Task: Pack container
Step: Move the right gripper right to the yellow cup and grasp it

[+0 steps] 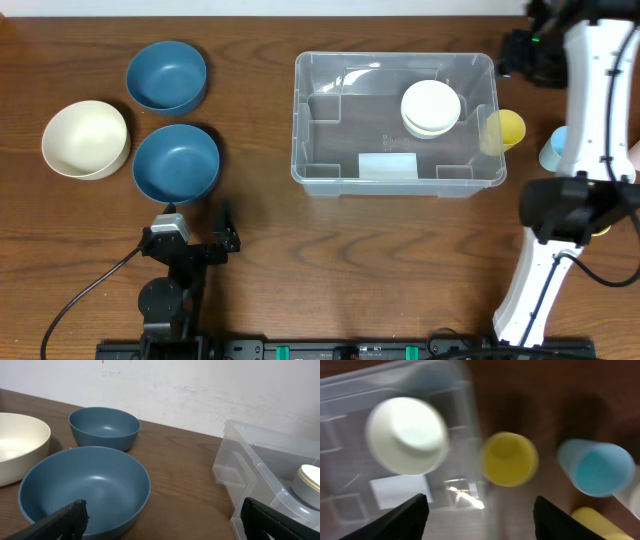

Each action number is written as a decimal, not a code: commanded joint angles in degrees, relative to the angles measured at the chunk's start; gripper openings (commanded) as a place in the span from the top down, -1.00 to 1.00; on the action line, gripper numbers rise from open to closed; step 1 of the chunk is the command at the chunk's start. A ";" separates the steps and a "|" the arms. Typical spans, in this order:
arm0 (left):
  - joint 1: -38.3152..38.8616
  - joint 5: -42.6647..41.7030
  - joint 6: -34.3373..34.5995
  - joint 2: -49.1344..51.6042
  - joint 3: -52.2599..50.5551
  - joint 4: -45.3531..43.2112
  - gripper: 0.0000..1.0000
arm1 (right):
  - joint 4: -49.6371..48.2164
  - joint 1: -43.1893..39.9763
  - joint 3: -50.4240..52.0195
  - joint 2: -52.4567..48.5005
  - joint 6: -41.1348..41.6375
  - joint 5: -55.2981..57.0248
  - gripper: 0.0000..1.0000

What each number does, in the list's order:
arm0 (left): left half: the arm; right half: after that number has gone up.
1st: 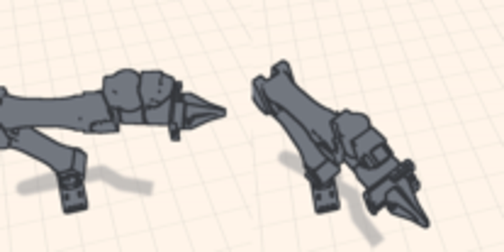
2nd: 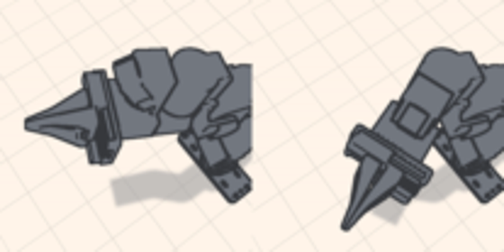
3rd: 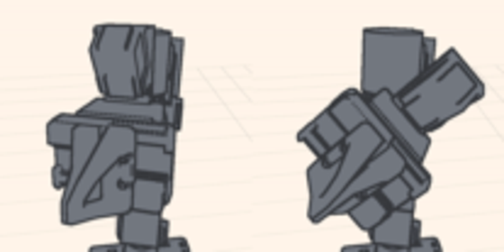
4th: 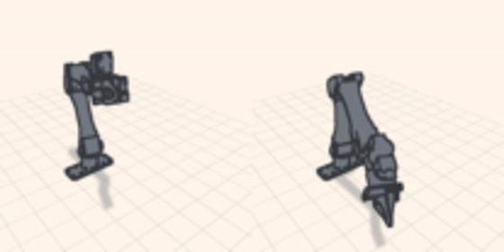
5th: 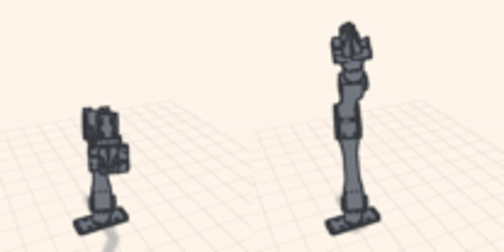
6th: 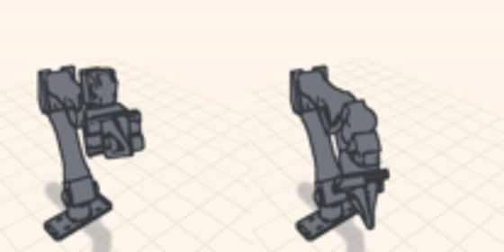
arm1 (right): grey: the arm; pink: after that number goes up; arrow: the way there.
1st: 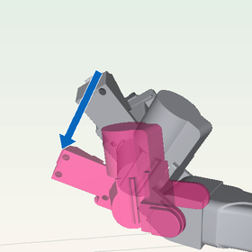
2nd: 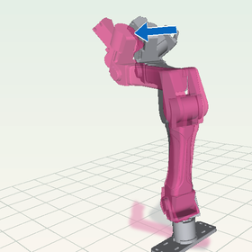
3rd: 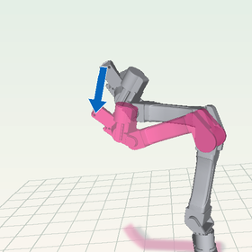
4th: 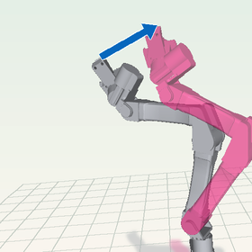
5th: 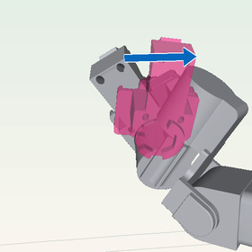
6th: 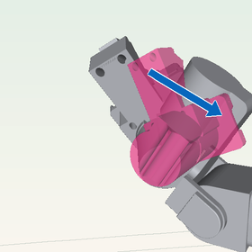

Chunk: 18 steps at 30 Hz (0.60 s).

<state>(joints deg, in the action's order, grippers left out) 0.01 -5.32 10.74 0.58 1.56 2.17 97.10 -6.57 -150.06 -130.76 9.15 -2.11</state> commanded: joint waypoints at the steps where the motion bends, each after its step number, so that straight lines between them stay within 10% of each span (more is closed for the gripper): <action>1: -0.11 0.02 0.50 -0.35 -1.33 1.44 -0.96 | 0.24 -4.20 3.45 0.96 0.90 0.15 -0.38; 18: -0.11 0.04 0.50 -0.35 -1.33 1.42 -0.96 | -10.29 -5.73 20.76 0.94 -2.60 0.15 -0.25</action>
<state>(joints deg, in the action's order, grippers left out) 0.01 -5.32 10.74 0.58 1.56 2.17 87.92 -13.08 -131.13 -130.76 7.75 -1.74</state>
